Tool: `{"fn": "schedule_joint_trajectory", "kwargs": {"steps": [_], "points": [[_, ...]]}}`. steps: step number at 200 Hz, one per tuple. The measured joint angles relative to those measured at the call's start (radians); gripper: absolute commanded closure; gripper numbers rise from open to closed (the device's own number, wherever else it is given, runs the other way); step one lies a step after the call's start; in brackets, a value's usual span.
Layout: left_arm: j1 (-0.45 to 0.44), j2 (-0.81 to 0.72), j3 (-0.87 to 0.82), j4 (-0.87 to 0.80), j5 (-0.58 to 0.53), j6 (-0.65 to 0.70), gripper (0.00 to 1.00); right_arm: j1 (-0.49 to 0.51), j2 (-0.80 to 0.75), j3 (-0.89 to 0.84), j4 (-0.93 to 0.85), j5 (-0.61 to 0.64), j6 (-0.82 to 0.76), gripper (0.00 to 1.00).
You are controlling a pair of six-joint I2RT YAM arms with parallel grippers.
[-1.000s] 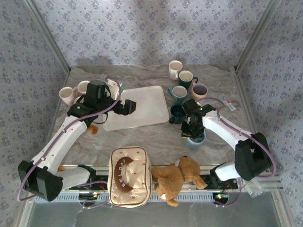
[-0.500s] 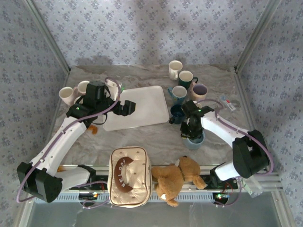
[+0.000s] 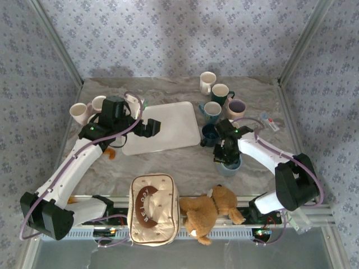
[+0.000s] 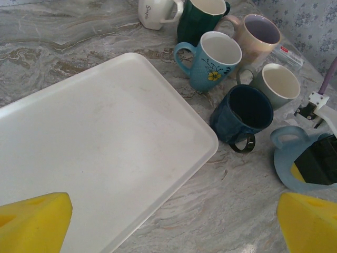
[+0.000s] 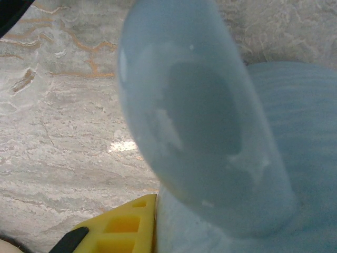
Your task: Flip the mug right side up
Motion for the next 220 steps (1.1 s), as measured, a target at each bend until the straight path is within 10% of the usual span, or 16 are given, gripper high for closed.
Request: {"fn": "schedule_joint_trajectory", "kwargs": {"steps": [112, 220], "points": [[0.000, -0.012, 0.000, -0.008, -0.026, 0.000, 0.01, -0.003, -0.046, -0.006, 0.008, 0.004, -0.001, 0.69], [0.000, -0.026, -0.013, 0.002, -0.048, -0.001, 0.00, -0.042, -0.481, 0.062, -0.094, 0.119, -0.048, 0.61]]}}
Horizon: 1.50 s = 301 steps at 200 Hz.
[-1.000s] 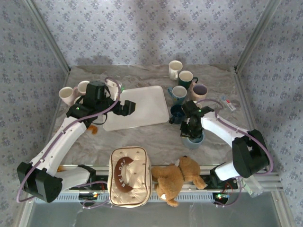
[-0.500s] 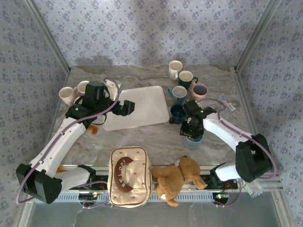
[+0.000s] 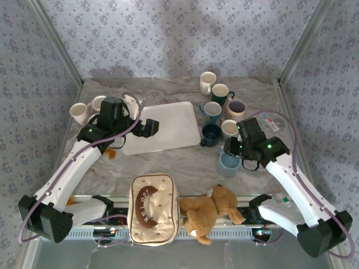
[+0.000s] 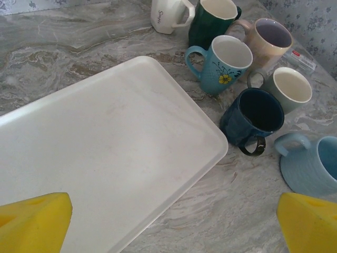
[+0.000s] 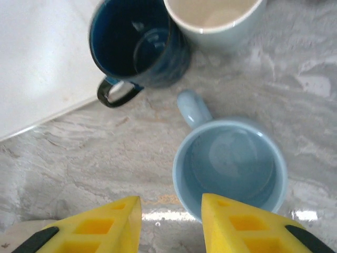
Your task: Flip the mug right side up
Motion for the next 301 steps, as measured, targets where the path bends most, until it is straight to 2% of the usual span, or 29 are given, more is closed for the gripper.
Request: {"fn": "schedule_joint_trajectory", "kwargs": {"steps": [21, 57, 81, 89, 92, 152, 183, 211, 225, 266, 301], "points": [[0.000, 0.000, -0.002, 0.002, -0.005, 0.000, 0.00, -0.031, -0.035, -0.003, 0.056, -0.001, -0.038, 0.56], [0.000, -0.001, -0.047, 0.032, -0.042, -0.007, 0.00, -0.103, -0.059, -0.048, 0.222, -0.031, -0.126, 0.35], [0.014, -0.012, -0.096, 0.062, -0.057, -0.010, 0.00, -0.169, -0.055, -0.088, 0.350, -0.055, -0.198, 0.18], [0.022, -0.016, -0.108, 0.070, -0.060, -0.009, 0.00, -0.195, -0.050, -0.093, 0.390, -0.060, -0.217, 0.03], [0.027, -0.018, -0.113, 0.075, -0.064, -0.006, 0.00, -0.210, -0.047, -0.094, 0.408, -0.063, -0.227, 0.00], [0.130, -0.053, -0.237, 0.190, -0.111, 0.108, 0.00, -0.445, 0.048, -0.127, 0.655, -0.137, -0.333, 0.00], [0.245, -0.054, -0.352, 0.288, -0.113, 0.156, 0.00, -0.518, 0.048, -0.225, 0.777, -0.115, -0.401, 0.00], [0.378, -0.006, -0.386, 0.354, -0.108, 0.175, 0.00, -0.550, 0.056, -0.278, 0.842, -0.089, -0.460, 0.00], [0.414, 0.033, -0.391, 0.401, -0.099, 0.185, 0.00, -0.554, 0.068, -0.290, 0.884, -0.087, -0.484, 0.00], [0.429, 0.205, -0.399, 0.521, -0.042, 0.193, 0.00, -0.554, 0.113, -0.350, 0.993, -0.088, -0.518, 0.00], [0.429, 0.270, -0.468, 0.686, -0.040, 0.204, 0.00, -0.554, 0.149, -0.407, 1.072, -0.112, -0.538, 0.00]]}}
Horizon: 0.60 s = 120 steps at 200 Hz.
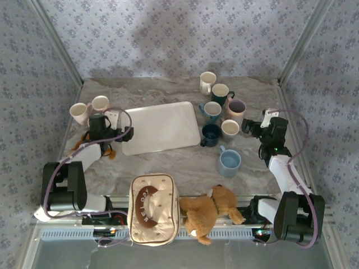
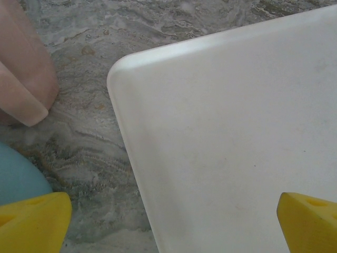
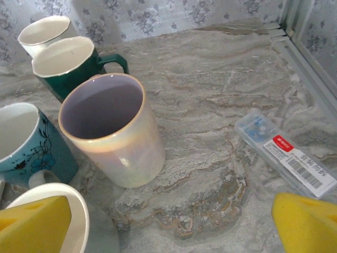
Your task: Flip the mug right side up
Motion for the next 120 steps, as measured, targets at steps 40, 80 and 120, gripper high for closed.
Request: {"fn": "schedule_joint_trajectory", "kwargs": {"steps": [40, 80, 120], "points": [[0.000, 0.092, -0.043, 0.164, 0.000, -0.001, 0.00, 0.003, 0.060, -0.029, 0.071, -0.029, -0.063, 0.00], [0.007, 0.109, -0.056, 0.240, 0.013, -0.001, 0.01, 0.003, 0.104, -0.086, 0.191, -0.028, -0.086, 0.00], [0.040, 0.109, -0.079, 0.302, 0.064, -0.005, 0.00, 0.015, 0.162, -0.150, 0.346, -0.024, -0.089, 0.00]]}}
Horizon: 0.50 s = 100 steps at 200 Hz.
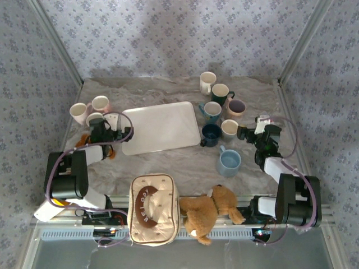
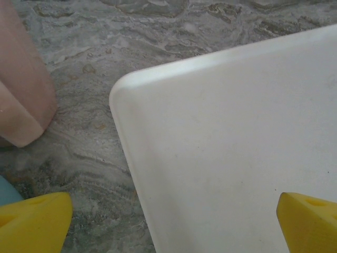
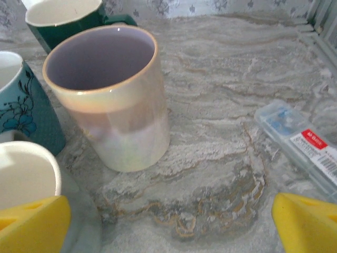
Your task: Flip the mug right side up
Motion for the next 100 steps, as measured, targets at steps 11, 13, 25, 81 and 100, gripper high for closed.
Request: {"fn": "schedule_joint_trajectory", "kwargs": {"steps": [11, 13, 25, 81, 100], "points": [[0.007, 0.000, -0.010, 0.019, 0.009, 0.000, 0.01, 0.003, 0.023, -0.005, 0.045, 0.004, 0.000, 0.00], [0.008, 0.000, -0.011, 0.023, 0.011, 0.000, 0.00, 0.003, 0.027, -0.007, 0.055, 0.006, 0.000, 0.00], [0.011, 0.000, -0.019, 0.036, 0.018, -0.003, 0.01, 0.009, 0.053, -0.018, 0.117, 0.014, 0.001, 0.00], [0.016, 0.000, -0.040, 0.082, 0.028, -0.015, 0.01, 0.022, 0.204, -0.026, 0.377, 0.034, 0.029, 0.00], [0.016, 0.000, -0.045, 0.087, 0.022, -0.023, 0.00, 0.031, 0.222, -0.025, 0.409, 0.047, 0.039, 0.00]]}}
